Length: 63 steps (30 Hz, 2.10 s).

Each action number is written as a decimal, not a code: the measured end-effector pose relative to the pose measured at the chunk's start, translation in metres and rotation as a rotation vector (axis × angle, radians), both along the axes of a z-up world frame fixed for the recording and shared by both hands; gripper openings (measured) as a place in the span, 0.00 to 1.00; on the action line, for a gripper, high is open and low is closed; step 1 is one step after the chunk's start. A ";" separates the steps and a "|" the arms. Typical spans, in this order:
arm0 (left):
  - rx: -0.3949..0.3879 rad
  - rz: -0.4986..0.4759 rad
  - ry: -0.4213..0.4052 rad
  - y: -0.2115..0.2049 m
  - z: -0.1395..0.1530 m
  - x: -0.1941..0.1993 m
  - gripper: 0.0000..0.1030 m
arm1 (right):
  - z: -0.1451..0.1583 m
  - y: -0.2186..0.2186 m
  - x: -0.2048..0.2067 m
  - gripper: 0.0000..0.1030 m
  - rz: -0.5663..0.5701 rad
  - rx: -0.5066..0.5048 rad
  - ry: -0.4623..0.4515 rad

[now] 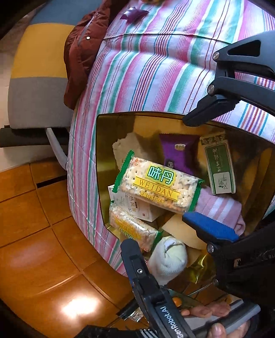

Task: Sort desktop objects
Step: 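Withdraw both open tools from above the gold tray, then move both open tools across the bed toward the purple packet and yellow sock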

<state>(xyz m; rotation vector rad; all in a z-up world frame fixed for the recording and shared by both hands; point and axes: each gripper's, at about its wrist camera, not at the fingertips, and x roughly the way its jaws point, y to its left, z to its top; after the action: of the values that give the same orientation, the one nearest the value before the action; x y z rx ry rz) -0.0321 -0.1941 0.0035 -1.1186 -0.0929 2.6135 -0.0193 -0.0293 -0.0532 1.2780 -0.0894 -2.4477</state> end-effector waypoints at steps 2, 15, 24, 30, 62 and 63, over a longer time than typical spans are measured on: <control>-0.027 -0.001 0.023 0.004 0.005 0.003 0.31 | 0.003 0.002 0.002 0.84 -0.008 0.000 0.007; -0.113 0.002 0.099 0.018 0.023 0.018 0.38 | 0.017 0.026 0.014 0.88 -0.078 -0.028 0.038; -0.130 -0.009 0.080 0.025 0.019 0.021 0.40 | 0.017 0.043 0.020 0.90 -0.122 -0.018 0.043; -0.123 -0.033 0.056 0.033 0.015 0.021 0.43 | 0.013 0.060 0.022 0.91 -0.170 -0.017 0.031; -0.110 -0.148 -0.016 0.085 0.001 0.008 0.44 | 0.007 0.141 0.017 0.99 -0.374 0.134 -0.027; -0.110 -0.155 -0.015 0.088 0.001 0.007 0.44 | 0.005 0.146 0.015 1.00 -0.381 0.137 -0.036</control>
<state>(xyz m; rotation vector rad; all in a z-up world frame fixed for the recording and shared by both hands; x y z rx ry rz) -0.0246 -0.1064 0.0045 -1.1337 0.1310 2.4984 -0.0039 0.1162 -0.0478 1.4788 -0.1942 -2.7916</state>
